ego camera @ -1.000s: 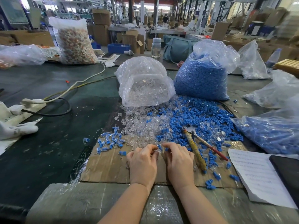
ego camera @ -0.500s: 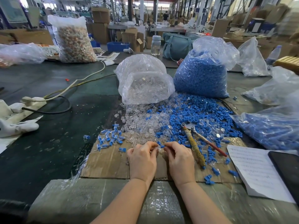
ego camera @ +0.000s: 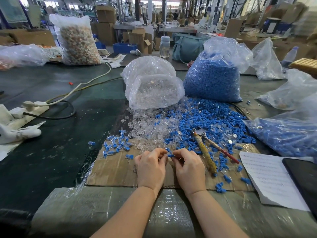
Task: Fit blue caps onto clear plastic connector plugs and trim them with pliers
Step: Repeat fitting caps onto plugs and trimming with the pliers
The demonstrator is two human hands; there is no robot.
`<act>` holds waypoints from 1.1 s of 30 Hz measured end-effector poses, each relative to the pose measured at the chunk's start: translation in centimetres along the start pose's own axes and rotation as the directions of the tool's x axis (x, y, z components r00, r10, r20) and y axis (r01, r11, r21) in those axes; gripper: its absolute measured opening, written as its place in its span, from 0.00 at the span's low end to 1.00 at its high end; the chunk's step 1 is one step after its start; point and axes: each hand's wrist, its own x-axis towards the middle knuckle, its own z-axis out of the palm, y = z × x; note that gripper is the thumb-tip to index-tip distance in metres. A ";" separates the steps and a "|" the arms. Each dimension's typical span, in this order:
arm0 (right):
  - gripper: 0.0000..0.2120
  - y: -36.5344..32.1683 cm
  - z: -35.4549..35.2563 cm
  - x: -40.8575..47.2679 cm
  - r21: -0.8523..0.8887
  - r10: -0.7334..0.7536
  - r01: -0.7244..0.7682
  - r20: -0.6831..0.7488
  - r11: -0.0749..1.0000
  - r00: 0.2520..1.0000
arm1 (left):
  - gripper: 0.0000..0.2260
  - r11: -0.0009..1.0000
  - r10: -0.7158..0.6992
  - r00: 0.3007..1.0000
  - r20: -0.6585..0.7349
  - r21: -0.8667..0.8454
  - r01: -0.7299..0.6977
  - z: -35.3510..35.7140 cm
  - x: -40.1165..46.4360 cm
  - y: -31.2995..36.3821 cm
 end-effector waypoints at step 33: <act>0.03 -0.4 -0.1 -0.3 -0.040 -0.082 0.081 -0.023 0.996 0.996 | 0.03 0.996 0.008 0.999 -0.051 -0.086 -0.013 -0.5 -0.1 0.5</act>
